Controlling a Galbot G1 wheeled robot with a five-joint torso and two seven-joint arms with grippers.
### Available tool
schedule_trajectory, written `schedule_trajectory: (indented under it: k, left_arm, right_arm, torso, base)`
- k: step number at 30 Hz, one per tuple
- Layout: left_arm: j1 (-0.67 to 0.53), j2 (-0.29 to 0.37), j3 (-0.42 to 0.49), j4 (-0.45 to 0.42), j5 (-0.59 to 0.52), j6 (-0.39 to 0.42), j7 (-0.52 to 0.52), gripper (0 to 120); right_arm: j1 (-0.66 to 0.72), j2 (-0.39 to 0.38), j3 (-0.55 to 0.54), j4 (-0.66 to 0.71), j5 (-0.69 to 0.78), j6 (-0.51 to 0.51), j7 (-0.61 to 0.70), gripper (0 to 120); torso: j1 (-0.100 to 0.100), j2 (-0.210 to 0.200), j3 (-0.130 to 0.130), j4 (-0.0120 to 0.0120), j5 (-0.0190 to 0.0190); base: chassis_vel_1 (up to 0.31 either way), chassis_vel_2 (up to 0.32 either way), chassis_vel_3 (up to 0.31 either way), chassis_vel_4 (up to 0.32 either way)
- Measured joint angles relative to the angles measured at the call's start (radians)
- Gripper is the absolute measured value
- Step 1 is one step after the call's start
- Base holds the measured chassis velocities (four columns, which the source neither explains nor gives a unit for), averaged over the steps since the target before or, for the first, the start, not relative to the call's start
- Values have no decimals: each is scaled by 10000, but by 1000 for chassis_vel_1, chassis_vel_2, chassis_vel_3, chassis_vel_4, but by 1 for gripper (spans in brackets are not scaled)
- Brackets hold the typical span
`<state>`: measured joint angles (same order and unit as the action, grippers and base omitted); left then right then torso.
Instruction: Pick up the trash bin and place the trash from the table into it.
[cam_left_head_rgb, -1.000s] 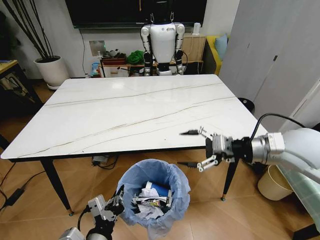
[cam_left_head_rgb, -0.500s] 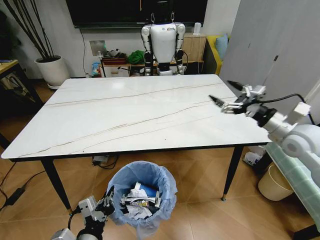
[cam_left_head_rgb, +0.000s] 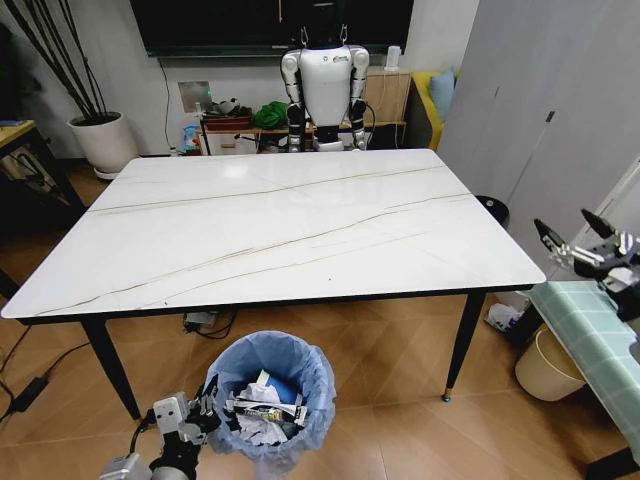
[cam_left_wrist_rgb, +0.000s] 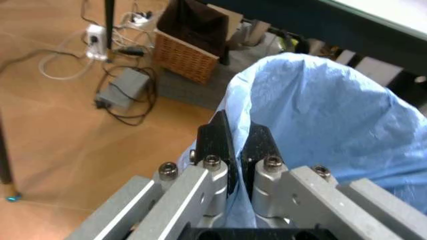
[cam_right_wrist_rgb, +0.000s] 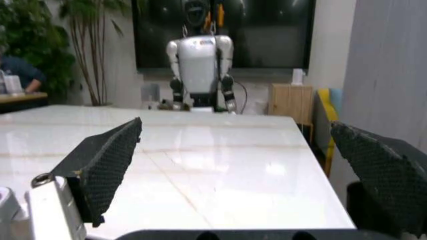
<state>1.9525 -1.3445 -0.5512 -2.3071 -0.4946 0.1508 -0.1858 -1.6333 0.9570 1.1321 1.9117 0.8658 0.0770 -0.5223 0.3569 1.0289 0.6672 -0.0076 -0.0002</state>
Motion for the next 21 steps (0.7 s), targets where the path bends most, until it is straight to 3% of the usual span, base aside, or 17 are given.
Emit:
schedule_trajectory:
  k: [8,15,21]
  left_arm:
    - [47,-79,-47,179,235,-245,-81,0]
    - [186,-202,-251,142,412,-505,-94,0]
    - [190,-253,-210,246,580,-574,-102,0]
  right_arm:
    - [-524,1245,212,-258,-560,530,-530,100]
    - [-676,2813,161,-871,-995,1412,-1126,100]
    - [-663,3384,156,-1172,-1551,1777,-1121,100]
  torso:
    - [0,0,0,0,-2]
    - [0,-1,1,0,4]
    - [0,-2,1,0,0]
  base:
    - [0,0,0,0]
    - [0,0,0,0]
    - [0,0,0,0]
